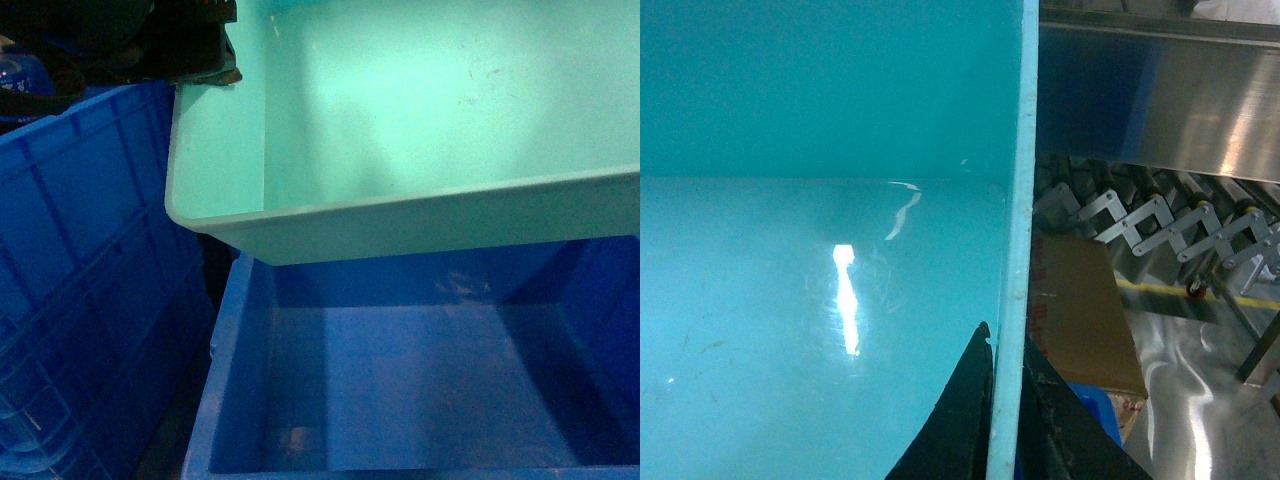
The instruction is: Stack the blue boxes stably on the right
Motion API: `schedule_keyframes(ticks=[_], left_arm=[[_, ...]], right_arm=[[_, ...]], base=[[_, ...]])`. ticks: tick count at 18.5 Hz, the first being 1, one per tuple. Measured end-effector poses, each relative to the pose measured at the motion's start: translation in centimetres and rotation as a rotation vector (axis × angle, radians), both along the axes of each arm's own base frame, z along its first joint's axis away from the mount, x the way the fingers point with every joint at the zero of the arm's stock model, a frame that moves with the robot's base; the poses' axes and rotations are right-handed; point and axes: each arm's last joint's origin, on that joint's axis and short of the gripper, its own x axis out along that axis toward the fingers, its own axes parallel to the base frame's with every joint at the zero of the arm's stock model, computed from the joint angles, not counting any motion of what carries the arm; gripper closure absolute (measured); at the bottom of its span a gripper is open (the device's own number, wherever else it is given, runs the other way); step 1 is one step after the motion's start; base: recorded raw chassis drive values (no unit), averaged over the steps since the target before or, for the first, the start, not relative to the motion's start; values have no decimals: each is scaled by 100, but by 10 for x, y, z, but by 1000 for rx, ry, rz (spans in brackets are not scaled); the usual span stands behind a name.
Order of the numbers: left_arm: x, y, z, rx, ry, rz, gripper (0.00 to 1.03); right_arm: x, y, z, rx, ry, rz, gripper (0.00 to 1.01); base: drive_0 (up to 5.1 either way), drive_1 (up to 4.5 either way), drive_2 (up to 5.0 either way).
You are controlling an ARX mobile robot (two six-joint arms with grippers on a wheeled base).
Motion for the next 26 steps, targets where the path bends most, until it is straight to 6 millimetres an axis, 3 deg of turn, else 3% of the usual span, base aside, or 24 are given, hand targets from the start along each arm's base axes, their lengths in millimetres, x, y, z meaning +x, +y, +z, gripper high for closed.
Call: schedule_keyframes(ticks=[8,21,26], left_arm=[[0,0,0,0,-1,0,101],[-1,-1,0,1,1,-2,101],[-1,0,3,-4,-13,0,101]], right_arm=[[0,0,0,0,0,0,95],[0,0,0,0,1,-5,95],[-1,0,2,0,-12,-3,95]], base=[[258,-401,-401],[455,-297,-154],[10,351,-330]])
